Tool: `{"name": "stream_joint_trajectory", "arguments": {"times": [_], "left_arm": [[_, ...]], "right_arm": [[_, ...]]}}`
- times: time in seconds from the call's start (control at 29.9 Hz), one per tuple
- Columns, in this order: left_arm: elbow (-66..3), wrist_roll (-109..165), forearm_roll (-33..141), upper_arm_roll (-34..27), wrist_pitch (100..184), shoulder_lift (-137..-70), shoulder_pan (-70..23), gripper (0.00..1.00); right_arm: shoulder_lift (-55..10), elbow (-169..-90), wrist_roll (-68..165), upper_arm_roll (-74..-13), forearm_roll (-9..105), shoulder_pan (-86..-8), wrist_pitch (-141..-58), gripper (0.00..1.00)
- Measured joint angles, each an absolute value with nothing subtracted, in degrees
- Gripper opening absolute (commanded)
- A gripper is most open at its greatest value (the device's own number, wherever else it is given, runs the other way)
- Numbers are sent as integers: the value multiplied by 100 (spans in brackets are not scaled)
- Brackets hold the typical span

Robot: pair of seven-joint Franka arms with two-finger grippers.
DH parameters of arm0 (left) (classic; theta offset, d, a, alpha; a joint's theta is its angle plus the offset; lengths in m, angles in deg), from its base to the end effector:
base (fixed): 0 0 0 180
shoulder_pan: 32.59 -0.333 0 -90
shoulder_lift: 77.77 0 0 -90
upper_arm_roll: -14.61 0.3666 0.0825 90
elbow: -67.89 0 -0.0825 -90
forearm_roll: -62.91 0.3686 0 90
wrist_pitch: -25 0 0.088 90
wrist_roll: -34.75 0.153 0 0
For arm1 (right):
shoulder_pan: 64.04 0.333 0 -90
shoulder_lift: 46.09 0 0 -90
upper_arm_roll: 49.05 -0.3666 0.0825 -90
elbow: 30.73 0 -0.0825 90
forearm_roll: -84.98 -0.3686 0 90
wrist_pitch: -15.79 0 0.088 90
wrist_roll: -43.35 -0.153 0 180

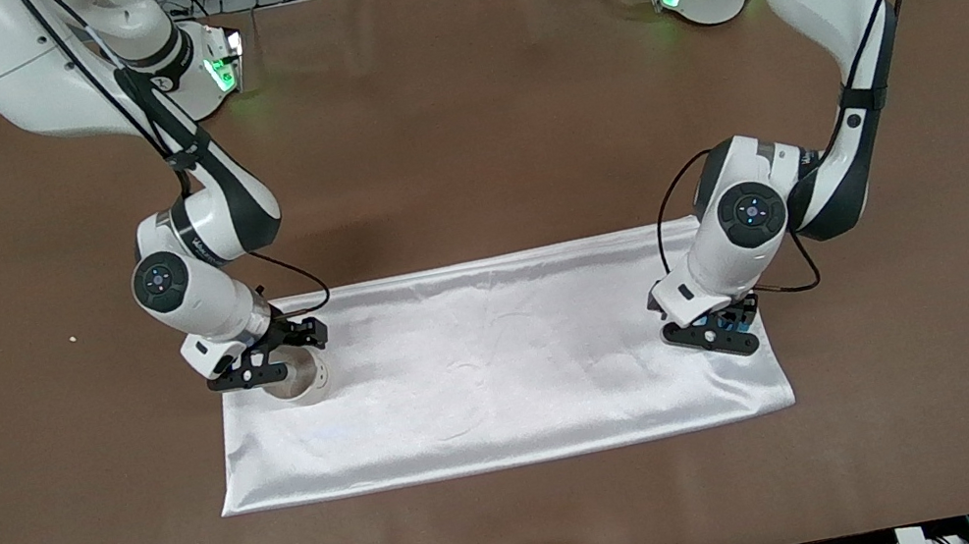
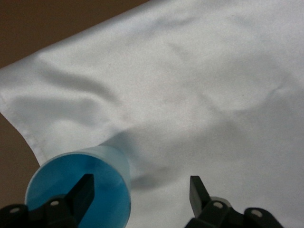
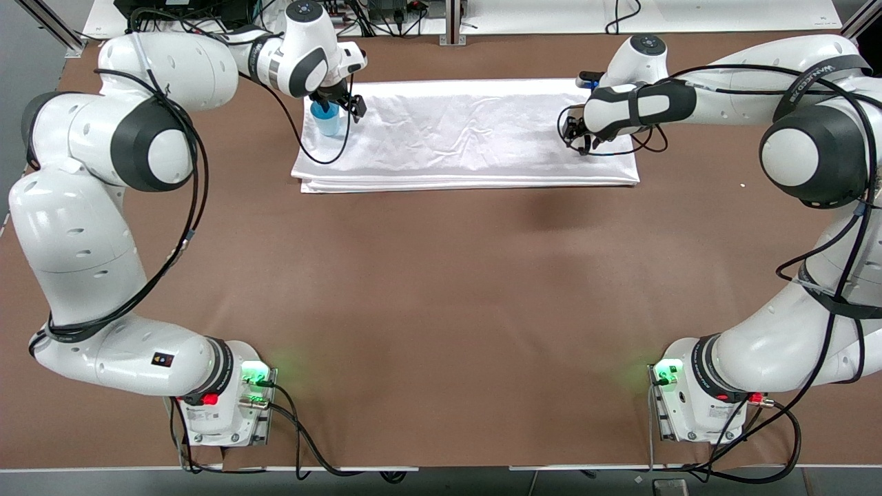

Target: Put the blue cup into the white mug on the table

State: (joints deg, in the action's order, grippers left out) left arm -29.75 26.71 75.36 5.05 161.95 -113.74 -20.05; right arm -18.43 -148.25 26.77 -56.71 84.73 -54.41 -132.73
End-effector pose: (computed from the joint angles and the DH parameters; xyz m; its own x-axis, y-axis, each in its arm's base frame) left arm 0.6602 -0.2443 0.2441 0.9309 -0.3573 0.0754 -0.3543 -0.9337 -0.0510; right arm 0.5914 0.1817 0.2188 0.9991 -0.0099 0.0406 -0.0067 -0.9968 -0.0793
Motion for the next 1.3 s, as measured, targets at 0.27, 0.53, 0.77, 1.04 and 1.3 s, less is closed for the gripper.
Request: {"name": "stream_joint_trajectory", "arguments": {"times": [0.27,0.53,0.77,1.04,1.3], "left_arm": [[-2975,2659,7536,505,16195,-11374,-2002,0],[-2979,2653,7539,505,16196,-11375,-2002,0],[-2964,2648,7591,521,16192,-11333,-2014,0],[-2961,2607,7591,521,16192,-11332,-2015,0],[-2921,2538,7591,521,16084,-11261,-2016,0]], "right_arm": [[-1843,-14825,2677,-5671,8730,-5439,-13296,0],[-1843,-14825,2680,-5672,8737,-5417,-13302,0],[-1845,-14814,2560,-5681,8737,-5303,-13302,0],[-1993,-14749,1597,-5700,8737,-4839,-13124,0],[-2269,-14737,-135,-5728,8737,-3903,-12906,0]]}}
